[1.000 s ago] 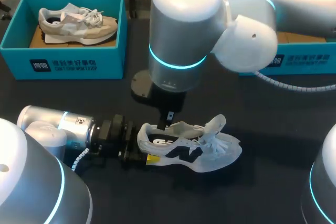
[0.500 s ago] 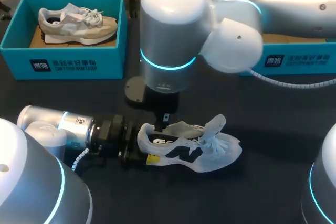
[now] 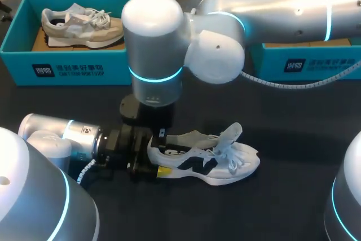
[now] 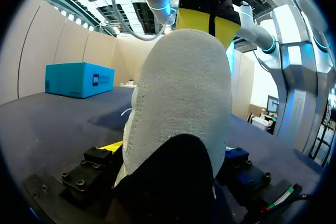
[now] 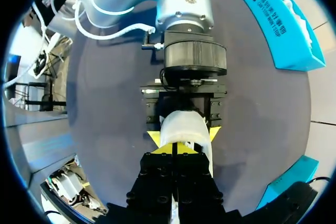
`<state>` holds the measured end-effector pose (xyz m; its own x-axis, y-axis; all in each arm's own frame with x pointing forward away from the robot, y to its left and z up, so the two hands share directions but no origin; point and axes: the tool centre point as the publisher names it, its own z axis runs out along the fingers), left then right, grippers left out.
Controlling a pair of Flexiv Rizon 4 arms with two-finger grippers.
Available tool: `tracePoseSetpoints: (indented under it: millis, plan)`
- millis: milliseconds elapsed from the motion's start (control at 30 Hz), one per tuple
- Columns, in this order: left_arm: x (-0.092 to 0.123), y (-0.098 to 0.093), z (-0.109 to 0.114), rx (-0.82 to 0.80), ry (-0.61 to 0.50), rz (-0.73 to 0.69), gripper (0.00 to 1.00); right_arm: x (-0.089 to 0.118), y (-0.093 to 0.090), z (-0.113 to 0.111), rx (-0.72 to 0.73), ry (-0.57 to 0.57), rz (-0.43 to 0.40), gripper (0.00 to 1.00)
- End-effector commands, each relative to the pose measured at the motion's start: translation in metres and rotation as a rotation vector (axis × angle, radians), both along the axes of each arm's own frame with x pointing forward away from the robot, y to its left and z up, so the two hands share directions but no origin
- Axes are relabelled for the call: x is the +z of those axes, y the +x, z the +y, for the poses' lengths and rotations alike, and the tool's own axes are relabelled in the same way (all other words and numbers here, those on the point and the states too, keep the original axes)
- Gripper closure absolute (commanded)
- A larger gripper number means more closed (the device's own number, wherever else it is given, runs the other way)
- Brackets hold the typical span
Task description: Take the shoe out of the shoebox, open the shoe tongue, remove and reinsert the insole, then place the shoe into the shoebox
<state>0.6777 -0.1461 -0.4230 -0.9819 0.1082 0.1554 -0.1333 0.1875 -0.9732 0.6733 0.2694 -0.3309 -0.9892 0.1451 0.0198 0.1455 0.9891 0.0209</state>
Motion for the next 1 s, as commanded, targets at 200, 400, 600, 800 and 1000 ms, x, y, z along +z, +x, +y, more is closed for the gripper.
tracePoseSetpoints:
  millis: [200, 400, 600, 800, 1000]
  plan:
    - [-0.002, -0.001, 0.002, 0.004, 0.002, -0.001, 1.00, -0.020, -0.002, -0.009, -0.013, 0.031, -0.014, 1.00]
    - [-0.002, -0.001, 0.002, 0.004, 0.002, -0.001, 1.00, -0.013, -0.004, -0.011, -0.013, 0.022, -0.027, 1.00]
    - [-0.002, -0.001, 0.002, 0.004, 0.002, -0.001, 1.00, -0.005, -0.003, -0.021, -0.027, 0.006, -0.039, 1.00]
    - [-0.002, -0.001, 0.002, 0.004, 0.002, -0.001, 1.00, -0.003, 0.001, -0.032, -0.015, -0.008, -0.056, 1.00]
    - [-0.002, -0.001, 0.002, 0.004, 0.002, -0.001, 1.00, -0.020, 0.008, -0.038, 0.002, -0.005, -0.061, 1.00]
